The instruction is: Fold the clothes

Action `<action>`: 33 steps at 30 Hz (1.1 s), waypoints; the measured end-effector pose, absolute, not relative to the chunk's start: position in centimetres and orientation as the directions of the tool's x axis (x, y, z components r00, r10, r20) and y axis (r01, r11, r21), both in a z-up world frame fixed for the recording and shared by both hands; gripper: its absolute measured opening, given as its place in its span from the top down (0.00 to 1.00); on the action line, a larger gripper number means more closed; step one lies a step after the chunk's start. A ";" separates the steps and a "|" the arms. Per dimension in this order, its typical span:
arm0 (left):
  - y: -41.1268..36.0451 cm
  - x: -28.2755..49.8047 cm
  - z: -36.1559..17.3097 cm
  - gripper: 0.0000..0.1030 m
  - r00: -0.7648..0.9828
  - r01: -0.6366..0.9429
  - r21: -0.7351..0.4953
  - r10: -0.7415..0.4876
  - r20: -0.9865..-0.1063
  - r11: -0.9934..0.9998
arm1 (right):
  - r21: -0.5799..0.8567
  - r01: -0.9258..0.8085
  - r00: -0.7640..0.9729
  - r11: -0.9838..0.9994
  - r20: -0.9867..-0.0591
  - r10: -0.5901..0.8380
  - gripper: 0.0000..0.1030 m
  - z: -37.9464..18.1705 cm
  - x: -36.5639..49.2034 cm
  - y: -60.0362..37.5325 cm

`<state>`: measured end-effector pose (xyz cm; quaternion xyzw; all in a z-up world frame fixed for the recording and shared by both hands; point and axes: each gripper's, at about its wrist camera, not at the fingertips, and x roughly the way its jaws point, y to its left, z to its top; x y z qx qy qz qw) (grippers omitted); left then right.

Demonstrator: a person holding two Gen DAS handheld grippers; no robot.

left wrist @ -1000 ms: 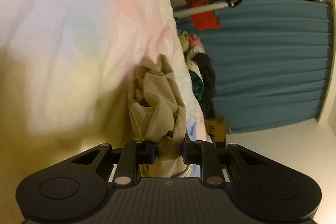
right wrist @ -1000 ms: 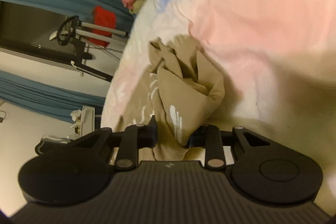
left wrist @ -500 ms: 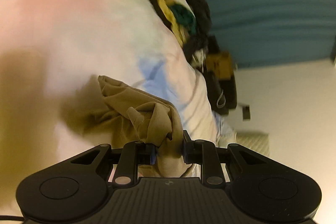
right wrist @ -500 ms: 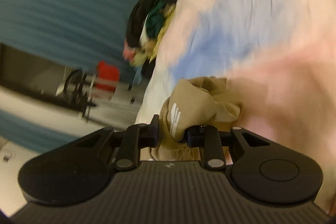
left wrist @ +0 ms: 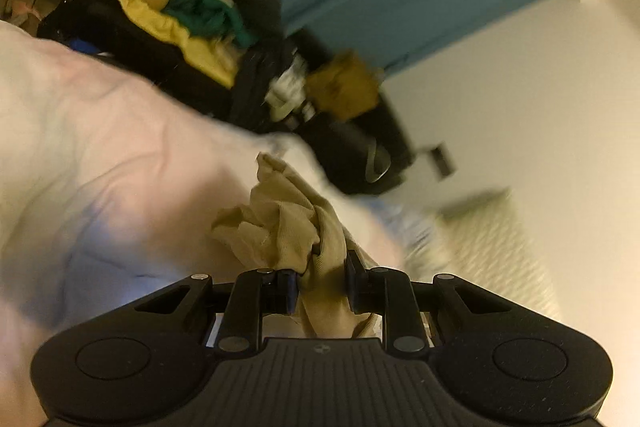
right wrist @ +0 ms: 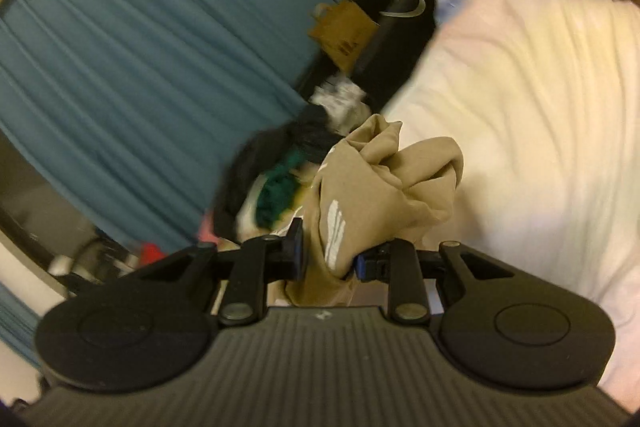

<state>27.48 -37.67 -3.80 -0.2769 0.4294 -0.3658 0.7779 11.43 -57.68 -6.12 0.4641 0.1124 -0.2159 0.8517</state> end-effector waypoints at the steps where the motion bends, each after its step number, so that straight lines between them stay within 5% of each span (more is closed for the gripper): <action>1: -37.6 27.1 -5.1 0.77 0.347 0.341 -0.727 -0.798 -0.492 0.596 | 0.737 0.489 0.873 0.467 -0.415 -0.258 0.74 -7.8 11.2 -57.7; 6: -34.7 24.7 -11.5 0.77 0.311 0.378 -0.647 -0.749 -0.584 0.662 | 0.743 0.559 0.827 0.369 -0.535 -0.175 0.74 -16.6 7.0 -56.2; 11: -32.5 23.3 -12.6 0.66 0.327 0.433 -0.576 -0.716 -0.617 0.694 | 0.776 0.536 0.840 0.334 -0.531 -0.114 0.73 -19.4 3.6 -54.6; 19: -31.1 16.9 -3.2 0.64 0.418 0.533 -0.453 -0.688 -0.593 0.715 | 0.692 0.531 0.825 0.488 -0.553 -0.113 0.73 -11.9 -0.2 -52.2; 25: -30.4 9.4 4.7 0.37 0.494 0.615 -0.346 -0.688 -0.532 0.709 | 0.564 0.467 0.847 0.681 -0.506 -0.162 0.72 -3.5 -4.1 -48.7; 26: -30.1 8.1 6.0 0.28 0.507 0.627 -0.325 -0.688 -0.520 0.708 | 0.539 0.453 0.853 0.710 -0.494 -0.168 0.70 -2.3 -4.8 -47.9; 28: -29.5 5.1 8.2 0.16 0.535 0.651 -0.276 -0.685 -0.495 0.707 | 0.492 0.425 0.867 0.760 -0.463 -0.185 0.48 -0.1 -6.5 -46.3; 29: -29.0 3.5 9.1 0.11 0.550 0.662 -0.248 -0.683 -0.481 0.708 | 0.474 0.414 0.874 0.777 -0.447 -0.193 0.24 0.8 -7.2 -45.5; 30: -28.5 2.0 9.8 0.08 0.566 0.667 -0.220 -0.677 -0.471 0.712 | 0.458 0.400 0.883 0.794 -0.423 -0.201 0.11 1.7 -8.2 -44.7; 33: -26.9 -2.3 11.6 0.01 0.598 0.680 -0.185 -0.682 -0.420 0.710 | 0.384 0.360 0.904 0.850 -0.369 -0.216 0.13 3.9 -10.7 -42.1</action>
